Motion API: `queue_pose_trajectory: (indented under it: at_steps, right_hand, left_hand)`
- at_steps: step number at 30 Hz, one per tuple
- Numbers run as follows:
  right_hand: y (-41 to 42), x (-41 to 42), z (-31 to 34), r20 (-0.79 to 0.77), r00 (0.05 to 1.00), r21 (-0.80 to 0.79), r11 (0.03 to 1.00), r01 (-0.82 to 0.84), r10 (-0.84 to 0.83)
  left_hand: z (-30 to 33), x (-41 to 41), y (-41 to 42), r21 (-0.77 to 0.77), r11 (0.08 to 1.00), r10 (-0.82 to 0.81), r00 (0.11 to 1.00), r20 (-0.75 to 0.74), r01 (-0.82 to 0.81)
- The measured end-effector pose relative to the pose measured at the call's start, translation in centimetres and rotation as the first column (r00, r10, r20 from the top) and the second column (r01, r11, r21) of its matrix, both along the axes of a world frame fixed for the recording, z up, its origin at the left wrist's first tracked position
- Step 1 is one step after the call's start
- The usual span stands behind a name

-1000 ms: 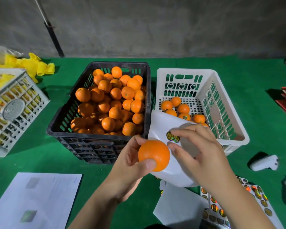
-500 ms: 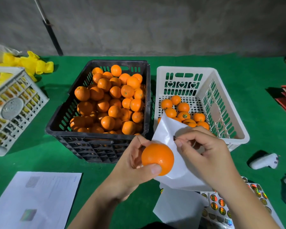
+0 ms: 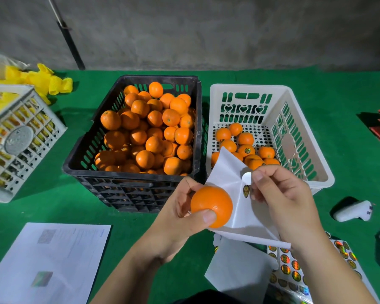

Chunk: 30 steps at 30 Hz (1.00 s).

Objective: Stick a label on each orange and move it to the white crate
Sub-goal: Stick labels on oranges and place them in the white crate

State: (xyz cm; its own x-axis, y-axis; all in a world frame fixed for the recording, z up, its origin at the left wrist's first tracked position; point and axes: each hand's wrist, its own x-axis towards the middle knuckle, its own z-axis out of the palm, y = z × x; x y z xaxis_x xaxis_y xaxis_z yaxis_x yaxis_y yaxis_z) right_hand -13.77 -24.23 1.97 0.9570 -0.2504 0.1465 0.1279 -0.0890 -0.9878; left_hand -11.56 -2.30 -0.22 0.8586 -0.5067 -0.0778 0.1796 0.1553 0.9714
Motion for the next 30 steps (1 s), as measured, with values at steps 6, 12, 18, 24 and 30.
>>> queue_pose_trajectory:
  at_steps: [6,12,18,24,30]
  right_hand:
    - [-0.9,-0.1,0.6,-0.057,0.988,0.256,0.954,0.155,-0.145]
    - [1.0,-1.9,2.2,0.241,0.97,-0.281,0.956,0.086,-0.017]
    - [2.8,-2.3,1.0,0.344,0.928,-0.62,0.778,0.107,0.146]
    - [2.2,-2.8,0.4,0.189,0.939,-0.727,0.684,-0.063,0.287]
    - [3.1,-2.1,-1.1,0.217,0.95,-0.742,0.67,0.012,0.223]
  left_hand:
    - [-0.7,0.2,0.3,-0.043,0.998,0.05,0.998,-0.045,-0.052]
    - [-1.2,0.2,-0.2,0.04,0.995,0.088,0.996,-0.013,-0.088]
    - [-1.3,0.0,-0.8,-0.007,0.99,0.142,0.99,0.02,-0.142]
    - [-0.6,-0.3,-0.8,-0.08,0.984,0.153,0.986,-0.064,-0.158]
    - [-0.4,-0.9,-2.0,-0.058,0.977,0.194,0.965,-0.179,-0.207]
